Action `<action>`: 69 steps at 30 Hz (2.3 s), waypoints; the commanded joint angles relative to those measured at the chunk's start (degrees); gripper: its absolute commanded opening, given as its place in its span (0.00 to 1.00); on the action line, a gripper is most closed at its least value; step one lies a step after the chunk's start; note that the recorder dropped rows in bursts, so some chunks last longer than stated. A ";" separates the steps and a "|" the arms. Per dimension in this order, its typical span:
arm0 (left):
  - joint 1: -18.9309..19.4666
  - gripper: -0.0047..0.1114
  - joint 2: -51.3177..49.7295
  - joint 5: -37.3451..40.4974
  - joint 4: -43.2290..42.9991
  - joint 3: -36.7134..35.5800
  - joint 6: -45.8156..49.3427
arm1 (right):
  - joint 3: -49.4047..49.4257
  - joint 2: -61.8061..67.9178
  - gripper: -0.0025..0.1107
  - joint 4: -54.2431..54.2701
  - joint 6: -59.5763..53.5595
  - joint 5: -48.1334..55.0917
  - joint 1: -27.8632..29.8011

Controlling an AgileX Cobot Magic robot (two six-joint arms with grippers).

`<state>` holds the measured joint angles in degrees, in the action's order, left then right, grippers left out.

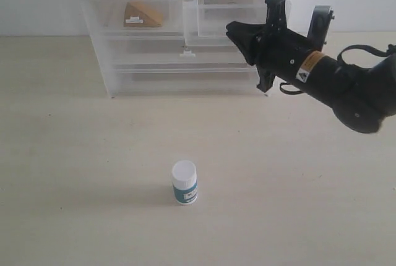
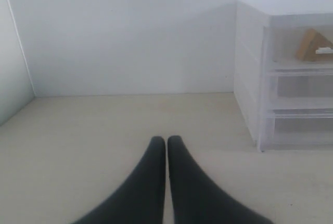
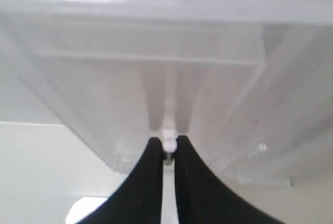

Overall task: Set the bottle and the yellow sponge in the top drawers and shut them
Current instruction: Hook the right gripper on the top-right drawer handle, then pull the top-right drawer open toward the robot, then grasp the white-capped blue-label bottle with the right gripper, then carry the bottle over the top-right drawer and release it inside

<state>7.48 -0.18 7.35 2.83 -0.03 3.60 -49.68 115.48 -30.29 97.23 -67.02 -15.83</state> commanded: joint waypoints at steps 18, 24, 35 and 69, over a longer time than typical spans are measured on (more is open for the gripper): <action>0.17 0.07 0.18 -0.01 0.13 0.03 -0.07 | 25.29 -18.87 0.76 -27.62 -53.07 13.64 -13.63; 0.17 0.07 0.18 -0.01 0.13 0.03 -0.07 | 17.89 -18.77 0.77 -24.35 -56.91 35.89 -18.45; 0.17 0.07 0.18 -0.01 0.13 0.03 -0.07 | 13.78 -9.22 0.76 -22.64 -63.06 33.96 -20.31; 0.17 0.07 0.18 -0.01 0.13 0.03 -0.07 | -2.06 -33.10 0.06 -61.44 -68.48 92.19 -24.16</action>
<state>7.48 -0.18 7.35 2.83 -0.03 3.60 -51.03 79.06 -92.38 34.48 17.28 -39.96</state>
